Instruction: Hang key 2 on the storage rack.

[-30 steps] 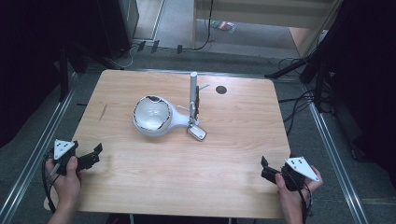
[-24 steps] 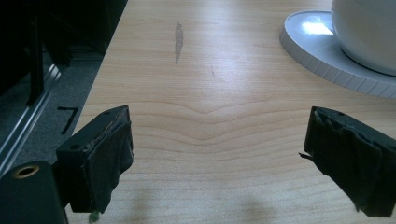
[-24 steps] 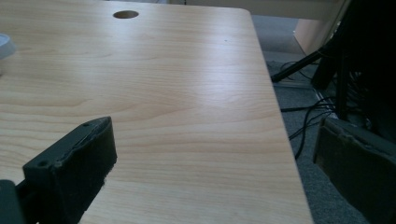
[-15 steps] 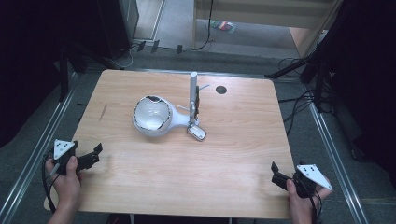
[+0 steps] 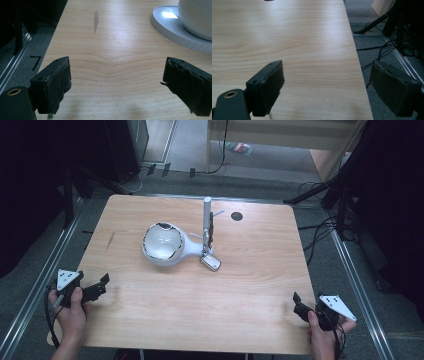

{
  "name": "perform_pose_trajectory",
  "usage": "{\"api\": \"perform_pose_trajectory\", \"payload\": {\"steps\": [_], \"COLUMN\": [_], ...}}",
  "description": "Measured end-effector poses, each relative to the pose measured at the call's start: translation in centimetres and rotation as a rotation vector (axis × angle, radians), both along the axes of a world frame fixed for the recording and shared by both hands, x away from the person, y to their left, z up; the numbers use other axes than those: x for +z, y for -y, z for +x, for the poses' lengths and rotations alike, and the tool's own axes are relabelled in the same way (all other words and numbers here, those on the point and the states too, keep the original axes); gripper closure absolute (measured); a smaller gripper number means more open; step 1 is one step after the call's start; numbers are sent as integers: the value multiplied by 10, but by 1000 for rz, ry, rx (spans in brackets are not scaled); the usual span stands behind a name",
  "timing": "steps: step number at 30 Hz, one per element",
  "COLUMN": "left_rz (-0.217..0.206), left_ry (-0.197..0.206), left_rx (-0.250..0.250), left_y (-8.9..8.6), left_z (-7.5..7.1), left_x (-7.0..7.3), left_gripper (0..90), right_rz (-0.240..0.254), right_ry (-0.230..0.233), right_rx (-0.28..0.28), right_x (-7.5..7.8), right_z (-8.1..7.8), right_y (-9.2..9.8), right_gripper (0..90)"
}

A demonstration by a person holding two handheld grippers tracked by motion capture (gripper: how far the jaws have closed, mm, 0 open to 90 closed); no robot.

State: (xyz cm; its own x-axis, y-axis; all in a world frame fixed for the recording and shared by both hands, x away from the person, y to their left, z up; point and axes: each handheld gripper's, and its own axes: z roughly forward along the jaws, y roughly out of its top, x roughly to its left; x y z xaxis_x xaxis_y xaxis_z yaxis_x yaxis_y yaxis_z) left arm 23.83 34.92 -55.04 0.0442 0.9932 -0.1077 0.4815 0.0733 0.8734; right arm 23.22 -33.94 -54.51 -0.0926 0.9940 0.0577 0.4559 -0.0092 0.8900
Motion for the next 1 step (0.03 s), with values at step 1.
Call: {"api": "perform_pose_trajectory", "payload": {"steps": [1], "left_rz": [1], "left_ry": [-1], "left_rx": [0], "left_y": [0], "left_z": [0], "left_x": [0], "left_gripper": [83], "right_rz": [-2], "right_ry": [0], "right_rx": [-3], "right_x": [0], "right_z": [0], "right_y": [0], "right_gripper": [125]}}
